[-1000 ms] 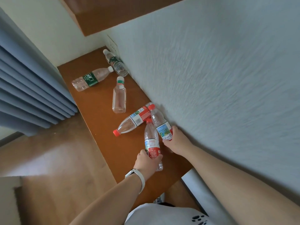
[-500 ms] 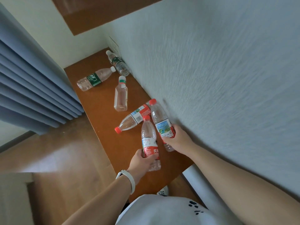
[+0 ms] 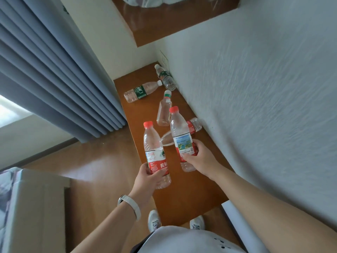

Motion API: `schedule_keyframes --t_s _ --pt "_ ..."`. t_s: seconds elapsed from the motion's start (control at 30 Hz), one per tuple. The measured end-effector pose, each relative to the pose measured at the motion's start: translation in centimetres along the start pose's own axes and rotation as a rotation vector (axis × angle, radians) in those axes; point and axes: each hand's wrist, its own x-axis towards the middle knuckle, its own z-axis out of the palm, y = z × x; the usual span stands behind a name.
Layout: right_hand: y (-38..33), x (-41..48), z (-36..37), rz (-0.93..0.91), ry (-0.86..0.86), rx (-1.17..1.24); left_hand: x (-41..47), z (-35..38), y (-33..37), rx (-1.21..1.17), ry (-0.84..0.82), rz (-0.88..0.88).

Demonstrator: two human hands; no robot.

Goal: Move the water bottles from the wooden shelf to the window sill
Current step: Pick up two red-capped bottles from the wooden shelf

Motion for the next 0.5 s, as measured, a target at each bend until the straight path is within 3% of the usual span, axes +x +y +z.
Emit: schedule_keyframes --t_s 0.27,0.5 --pt "-4.2 0.4 4.8 -0.060 -0.116 -0.015 -0.1 -6.4 -0.6 -0.042 0.050 0.129" --pt "-8.9 0.2 13.8 -0.070 -0.158 0.023 -0.6 -16.3 -3.0 0.039 0.099 0.254"
